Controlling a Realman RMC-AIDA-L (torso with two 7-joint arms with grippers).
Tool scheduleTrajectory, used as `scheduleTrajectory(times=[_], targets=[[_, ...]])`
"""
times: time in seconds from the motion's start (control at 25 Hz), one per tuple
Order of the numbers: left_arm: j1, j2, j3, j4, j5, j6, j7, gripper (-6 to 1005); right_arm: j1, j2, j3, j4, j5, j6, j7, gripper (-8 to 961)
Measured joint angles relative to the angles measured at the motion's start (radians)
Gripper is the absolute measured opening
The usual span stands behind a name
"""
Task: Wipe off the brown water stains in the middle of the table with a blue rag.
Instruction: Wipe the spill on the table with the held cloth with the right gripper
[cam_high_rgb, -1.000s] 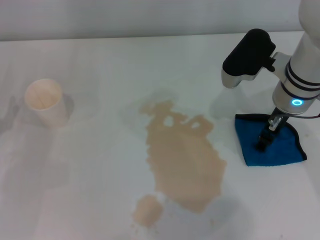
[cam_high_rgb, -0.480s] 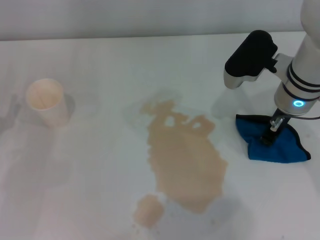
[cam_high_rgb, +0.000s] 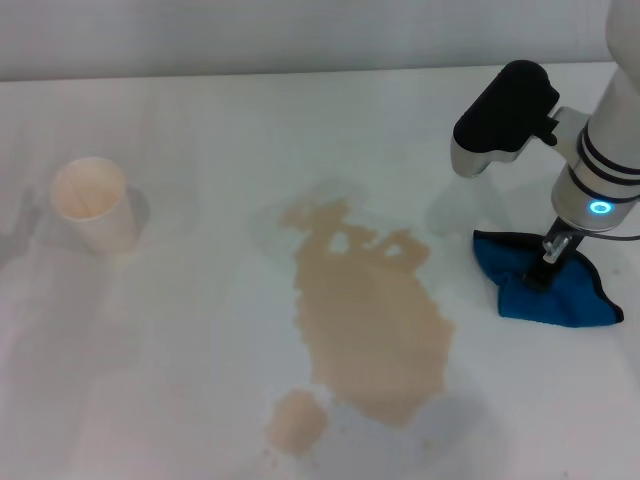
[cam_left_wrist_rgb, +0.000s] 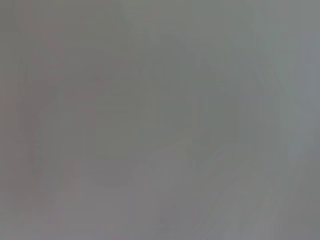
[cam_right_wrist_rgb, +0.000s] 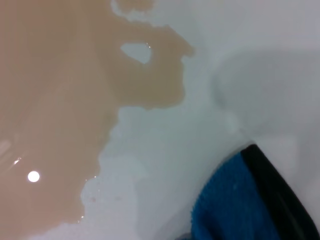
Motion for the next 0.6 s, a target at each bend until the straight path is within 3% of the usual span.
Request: scheduleTrajectory(times=[0.6], targets=[[0.000,0.002,0.000,0.003,0.000,0.000,-0.014,861,-0.005,0.002,0.080,-0.002,-0.001,0.004,0.003,95]])
